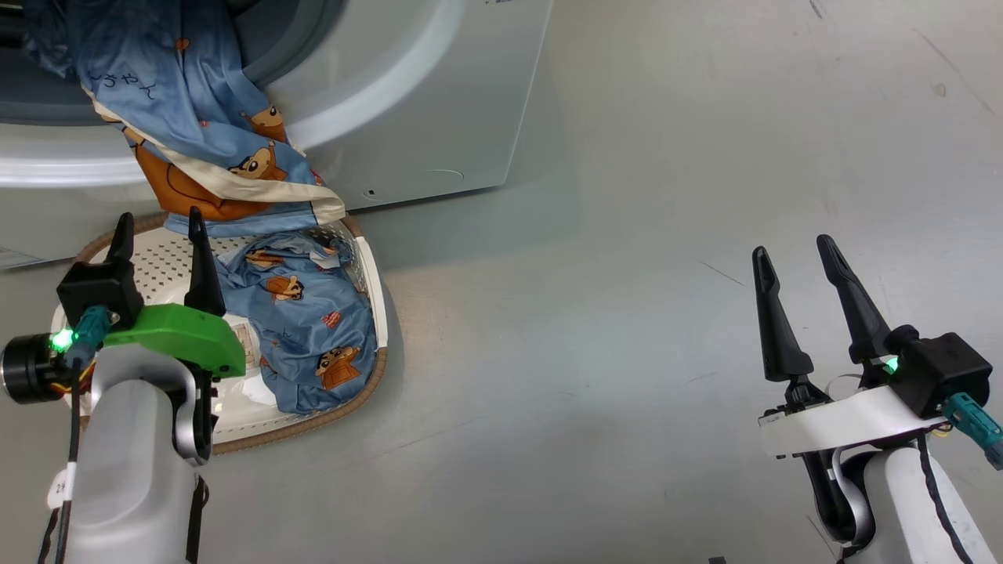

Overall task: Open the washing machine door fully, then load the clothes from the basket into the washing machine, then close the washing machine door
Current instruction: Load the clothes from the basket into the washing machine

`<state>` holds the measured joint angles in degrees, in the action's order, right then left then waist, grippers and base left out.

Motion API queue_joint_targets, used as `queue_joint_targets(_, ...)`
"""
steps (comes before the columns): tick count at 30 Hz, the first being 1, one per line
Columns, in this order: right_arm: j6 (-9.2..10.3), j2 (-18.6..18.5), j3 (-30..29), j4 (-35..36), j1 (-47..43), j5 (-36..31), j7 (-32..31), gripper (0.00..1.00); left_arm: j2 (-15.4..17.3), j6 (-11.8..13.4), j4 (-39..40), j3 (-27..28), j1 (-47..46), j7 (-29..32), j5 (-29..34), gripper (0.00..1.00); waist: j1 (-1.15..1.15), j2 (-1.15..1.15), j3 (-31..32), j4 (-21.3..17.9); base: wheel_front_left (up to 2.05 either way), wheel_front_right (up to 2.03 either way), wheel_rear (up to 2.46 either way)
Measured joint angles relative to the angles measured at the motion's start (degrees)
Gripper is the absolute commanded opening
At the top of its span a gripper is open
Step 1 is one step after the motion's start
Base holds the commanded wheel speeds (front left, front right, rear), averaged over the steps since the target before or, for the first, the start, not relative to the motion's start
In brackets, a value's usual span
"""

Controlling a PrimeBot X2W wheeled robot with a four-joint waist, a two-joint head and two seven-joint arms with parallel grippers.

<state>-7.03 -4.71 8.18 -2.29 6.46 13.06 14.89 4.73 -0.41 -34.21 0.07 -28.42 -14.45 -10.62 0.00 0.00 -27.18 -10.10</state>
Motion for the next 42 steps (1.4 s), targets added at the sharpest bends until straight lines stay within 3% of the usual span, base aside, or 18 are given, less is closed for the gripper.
queue_joint_targets(13,0.00,-0.93,-0.33,0.16,-0.07,-0.09,0.00,1.00,-0.34,1.03,8.92,0.26,11.77,0.00,0.01,1.00,0.00,0.00,0.24,1.21,0.00,0.00,0.00)
queue_joint_targets(25,0.00,-2.29,-2.64,0.01,-1.34,-0.52,0.00,1.00,-1.66,2.03,15.60,-1.14,17.19,0.00,0.19,1.00,0.00,0.00,0.82,3.56,0.00,0.00,0.00)
queue_joint_targets(42,0.00,-3.01,-1.02,-1.54,-1.37,-0.60,0.00,1.00,-1.94,3.04,22.21,-2.31,22.34,0.00,-1.41,1.00,0.00,0.00,2.18,7.26,0.00,0.00,0.00)
